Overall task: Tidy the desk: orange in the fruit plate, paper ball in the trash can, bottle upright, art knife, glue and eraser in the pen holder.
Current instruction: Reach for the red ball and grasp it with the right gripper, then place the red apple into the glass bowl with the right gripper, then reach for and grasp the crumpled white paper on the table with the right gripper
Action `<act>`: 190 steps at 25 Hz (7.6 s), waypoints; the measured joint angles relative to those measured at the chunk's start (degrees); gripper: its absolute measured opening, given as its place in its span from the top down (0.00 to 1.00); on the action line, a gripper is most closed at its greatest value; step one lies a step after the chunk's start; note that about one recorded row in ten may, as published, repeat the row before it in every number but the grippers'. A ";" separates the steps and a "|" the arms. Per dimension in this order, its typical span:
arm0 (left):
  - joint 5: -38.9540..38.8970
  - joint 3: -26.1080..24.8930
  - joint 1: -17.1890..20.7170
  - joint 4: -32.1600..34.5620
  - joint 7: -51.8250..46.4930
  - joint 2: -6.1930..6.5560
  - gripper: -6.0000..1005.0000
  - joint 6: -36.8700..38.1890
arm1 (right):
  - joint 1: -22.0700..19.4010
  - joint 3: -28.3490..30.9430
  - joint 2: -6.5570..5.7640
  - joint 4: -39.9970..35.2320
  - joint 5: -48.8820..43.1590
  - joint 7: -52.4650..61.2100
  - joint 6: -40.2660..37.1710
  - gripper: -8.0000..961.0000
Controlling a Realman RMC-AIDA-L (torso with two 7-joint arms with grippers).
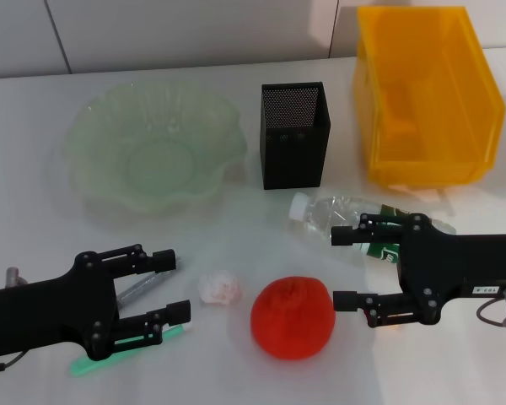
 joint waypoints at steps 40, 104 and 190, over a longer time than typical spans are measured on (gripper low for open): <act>0.09 0.51 -1.70 -0.52 -0.11 -0.34 0.18 -2.68 | 3.84 -3.30 0.31 14.98 -3.30 -6.06 18.78 0.23; -1.58 0.43 -0.02 -2.34 1.45 -0.52 0.18 -2.39 | 38.85 -39.11 0.71 16.27 28.47 0.81 63.04 0.95; -2.89 -1.25 1.02 -1.53 3.05 -0.08 0.18 -1.50 | 3.68 -63.69 0.59 -9.85 23.38 23.75 51.36 0.24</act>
